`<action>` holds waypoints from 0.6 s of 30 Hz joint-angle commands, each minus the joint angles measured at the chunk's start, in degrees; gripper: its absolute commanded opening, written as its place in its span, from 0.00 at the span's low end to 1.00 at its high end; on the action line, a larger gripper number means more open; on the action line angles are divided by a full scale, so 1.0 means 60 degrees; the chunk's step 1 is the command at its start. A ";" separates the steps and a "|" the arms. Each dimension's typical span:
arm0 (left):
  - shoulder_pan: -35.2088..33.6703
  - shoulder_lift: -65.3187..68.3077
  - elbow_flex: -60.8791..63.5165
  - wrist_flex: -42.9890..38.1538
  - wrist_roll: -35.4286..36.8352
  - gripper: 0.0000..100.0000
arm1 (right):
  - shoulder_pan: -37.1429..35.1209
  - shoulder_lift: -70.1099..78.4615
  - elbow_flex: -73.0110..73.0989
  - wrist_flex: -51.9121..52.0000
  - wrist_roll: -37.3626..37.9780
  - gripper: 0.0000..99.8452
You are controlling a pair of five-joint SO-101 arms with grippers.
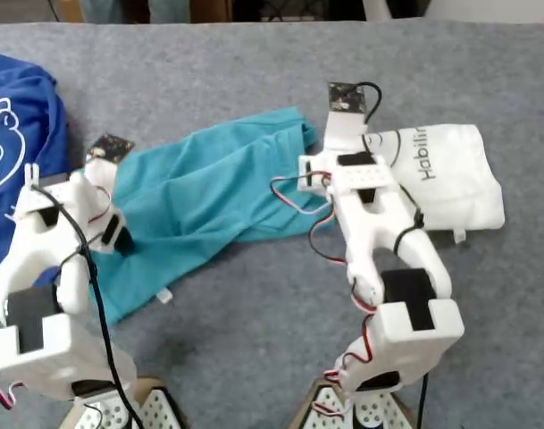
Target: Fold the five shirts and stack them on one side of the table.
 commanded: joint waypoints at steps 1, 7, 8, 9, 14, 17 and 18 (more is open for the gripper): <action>-0.0037 0.0190 -0.1253 -0.0454 0.0894 0.18 | -0.0073 -0.0037 -0.0315 -0.0176 -0.0073 0.01; 0.0066 0.0249 -0.2044 -0.0132 0.1802 0.18 | 0.0073 -0.0095 0.0037 -0.0777 -0.0059 0.01; 0.0183 0.0249 -0.2117 0.0044 0.1817 0.18 | 0.0147 -0.0095 0.0022 -0.0777 -0.0059 0.01; 0.0286 0.0249 -0.2147 0.0117 0.1832 0.18 | 0.0190 -0.0095 0.0022 -0.0791 -0.0059 0.01; 0.0535 0.0190 -0.2381 0.0088 0.2139 0.18 | 0.0176 -0.0066 0.0037 -0.0894 -0.0059 0.01; 0.0447 0.0249 -0.2952 0.0308 0.2125 0.18 | 0.0176 -0.0051 0.0066 -0.1055 -0.0044 0.01; 0.0447 0.0249 -0.3158 0.0586 0.2081 0.18 | 0.0176 -0.0051 0.0066 -0.1040 -0.0044 0.01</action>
